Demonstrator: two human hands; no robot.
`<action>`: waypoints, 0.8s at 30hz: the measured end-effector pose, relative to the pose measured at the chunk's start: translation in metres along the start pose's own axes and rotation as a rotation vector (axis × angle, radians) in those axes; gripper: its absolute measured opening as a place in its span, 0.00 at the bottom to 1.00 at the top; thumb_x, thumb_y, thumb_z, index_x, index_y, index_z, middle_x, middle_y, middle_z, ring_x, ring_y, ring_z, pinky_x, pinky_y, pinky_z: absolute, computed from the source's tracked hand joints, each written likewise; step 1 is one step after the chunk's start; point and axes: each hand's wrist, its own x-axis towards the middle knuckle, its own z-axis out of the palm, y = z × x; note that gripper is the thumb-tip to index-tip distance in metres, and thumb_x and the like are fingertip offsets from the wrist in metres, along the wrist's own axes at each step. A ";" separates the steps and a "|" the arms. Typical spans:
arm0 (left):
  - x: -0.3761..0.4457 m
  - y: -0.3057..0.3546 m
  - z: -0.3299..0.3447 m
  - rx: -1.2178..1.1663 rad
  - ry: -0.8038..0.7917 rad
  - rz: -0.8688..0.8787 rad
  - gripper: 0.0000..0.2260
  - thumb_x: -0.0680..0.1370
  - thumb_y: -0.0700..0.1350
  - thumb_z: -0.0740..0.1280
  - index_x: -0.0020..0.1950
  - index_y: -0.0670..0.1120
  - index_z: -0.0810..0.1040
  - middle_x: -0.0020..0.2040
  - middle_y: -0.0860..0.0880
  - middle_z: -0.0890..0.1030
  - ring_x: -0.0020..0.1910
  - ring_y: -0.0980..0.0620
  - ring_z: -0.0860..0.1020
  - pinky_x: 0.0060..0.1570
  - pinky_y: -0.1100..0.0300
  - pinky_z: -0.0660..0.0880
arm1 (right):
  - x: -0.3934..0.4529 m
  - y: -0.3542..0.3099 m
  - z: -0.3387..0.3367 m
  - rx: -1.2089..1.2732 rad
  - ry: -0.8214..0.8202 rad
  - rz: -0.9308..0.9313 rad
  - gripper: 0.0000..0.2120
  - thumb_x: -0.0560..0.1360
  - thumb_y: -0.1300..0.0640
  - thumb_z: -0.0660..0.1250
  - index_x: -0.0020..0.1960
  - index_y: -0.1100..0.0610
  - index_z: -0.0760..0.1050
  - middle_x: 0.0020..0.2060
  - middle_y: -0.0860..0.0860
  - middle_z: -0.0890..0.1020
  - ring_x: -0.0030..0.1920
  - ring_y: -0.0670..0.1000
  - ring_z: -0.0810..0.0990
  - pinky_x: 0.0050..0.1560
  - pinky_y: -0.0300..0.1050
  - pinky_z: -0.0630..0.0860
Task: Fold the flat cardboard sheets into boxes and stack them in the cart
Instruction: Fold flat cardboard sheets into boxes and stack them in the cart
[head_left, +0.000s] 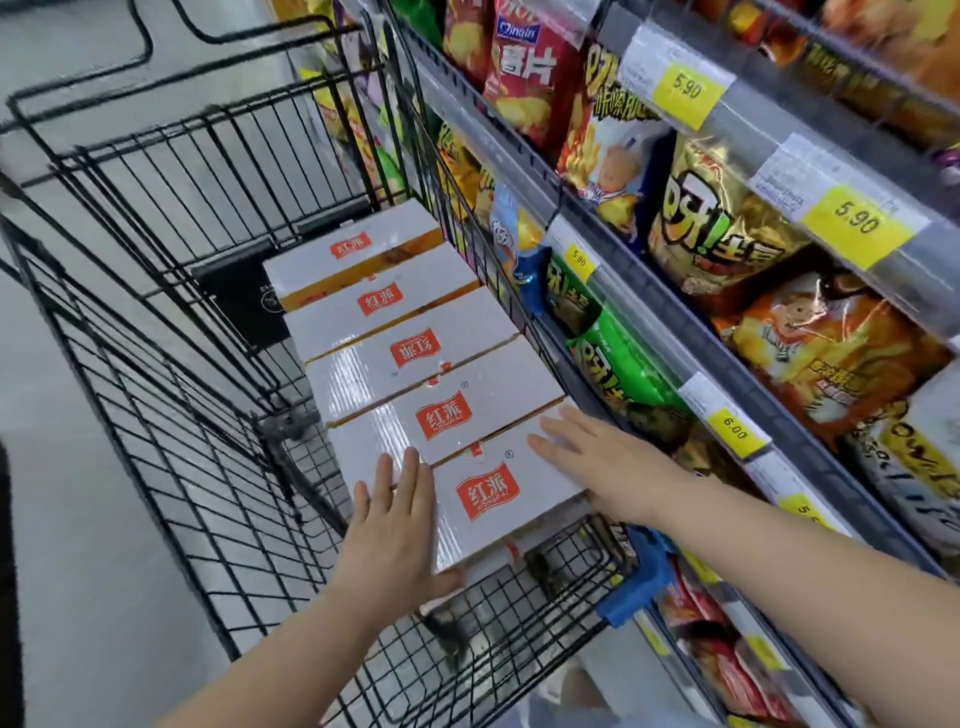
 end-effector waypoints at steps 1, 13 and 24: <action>-0.002 0.001 -0.004 -0.027 -0.036 0.001 0.53 0.66 0.71 0.58 0.73 0.36 0.39 0.75 0.37 0.40 0.73 0.36 0.40 0.70 0.40 0.48 | -0.004 -0.002 0.003 0.029 0.006 0.014 0.38 0.77 0.61 0.61 0.75 0.53 0.37 0.75 0.50 0.40 0.75 0.53 0.39 0.74 0.46 0.45; -0.012 0.071 -0.072 0.041 0.365 0.410 0.18 0.71 0.50 0.55 0.53 0.41 0.74 0.54 0.43 0.77 0.51 0.42 0.78 0.47 0.51 0.76 | -0.144 -0.006 0.036 0.468 0.352 0.372 0.33 0.78 0.49 0.59 0.75 0.47 0.43 0.75 0.45 0.47 0.74 0.47 0.51 0.71 0.43 0.56; -0.061 0.231 -0.088 0.025 0.506 0.991 0.16 0.60 0.44 0.58 0.46 0.45 0.73 0.39 0.47 0.79 0.43 0.46 0.74 0.30 0.56 0.76 | -0.298 -0.039 0.127 0.647 0.720 0.753 0.29 0.76 0.52 0.63 0.73 0.49 0.55 0.75 0.47 0.50 0.74 0.48 0.53 0.72 0.42 0.56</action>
